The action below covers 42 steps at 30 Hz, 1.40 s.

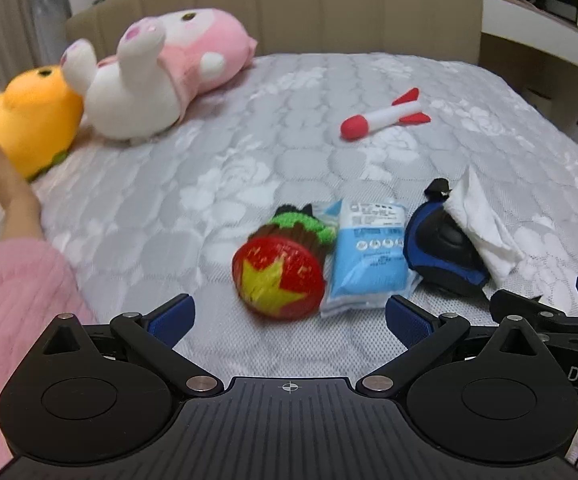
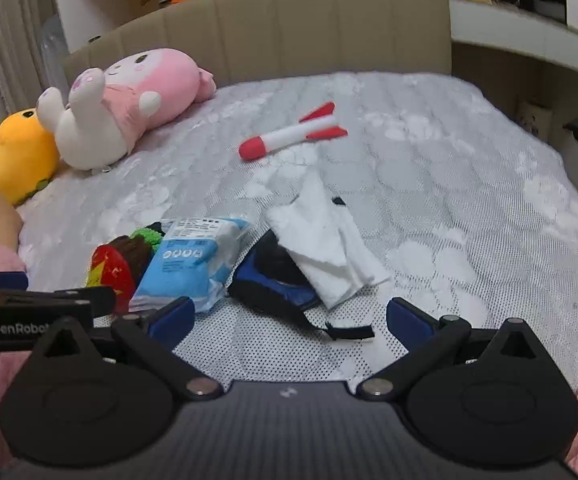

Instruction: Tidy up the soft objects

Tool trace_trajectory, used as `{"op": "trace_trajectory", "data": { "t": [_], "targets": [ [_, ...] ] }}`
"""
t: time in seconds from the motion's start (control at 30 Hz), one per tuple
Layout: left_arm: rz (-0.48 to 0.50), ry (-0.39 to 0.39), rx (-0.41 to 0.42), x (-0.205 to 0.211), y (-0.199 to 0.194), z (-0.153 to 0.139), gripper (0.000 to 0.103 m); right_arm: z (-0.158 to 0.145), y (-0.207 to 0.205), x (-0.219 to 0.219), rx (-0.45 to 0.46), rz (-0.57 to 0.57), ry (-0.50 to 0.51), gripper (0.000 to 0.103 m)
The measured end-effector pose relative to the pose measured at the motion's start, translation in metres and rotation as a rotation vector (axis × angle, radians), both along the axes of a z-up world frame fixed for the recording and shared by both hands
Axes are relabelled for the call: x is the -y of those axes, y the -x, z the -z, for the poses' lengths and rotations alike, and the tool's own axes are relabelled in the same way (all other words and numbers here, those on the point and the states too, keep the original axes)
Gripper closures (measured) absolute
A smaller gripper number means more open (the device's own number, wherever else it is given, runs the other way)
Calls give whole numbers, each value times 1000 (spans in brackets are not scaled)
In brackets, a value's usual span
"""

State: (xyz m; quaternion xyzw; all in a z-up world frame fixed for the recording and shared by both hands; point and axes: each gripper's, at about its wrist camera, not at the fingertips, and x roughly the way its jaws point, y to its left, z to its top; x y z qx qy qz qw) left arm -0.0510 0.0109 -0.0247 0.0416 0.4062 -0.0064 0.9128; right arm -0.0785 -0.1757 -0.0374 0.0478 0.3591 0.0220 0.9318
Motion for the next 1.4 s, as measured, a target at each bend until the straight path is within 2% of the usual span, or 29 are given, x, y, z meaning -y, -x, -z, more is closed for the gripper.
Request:
{"op": "trace_trajectory", "data": {
  "t": [0.1, 0.23, 0.37, 0.47, 0.87, 1.4],
  "targets": [
    [-2, 26, -2, -6, 5, -2, 0, -4, 2, -7, 36, 10, 90, 0],
    [13, 22, 17, -3, 9, -5, 0, -9, 0, -6, 30, 25, 102, 0],
    [20, 132, -18, -9, 8, -7, 0, -11, 0, -2, 13, 40, 90, 0],
    [20, 169, -41, -10, 9, -5, 0, -11, 0, -2, 5, 40, 96, 0],
    [-14, 132, -77, -9, 7, 6, 0, -9, -1, 0, -14, 35, 96, 0],
    [-2, 130, -86, -12, 4, 11, 0, -9, 1, -5, -22, 49, 93, 0]
  ]
}}
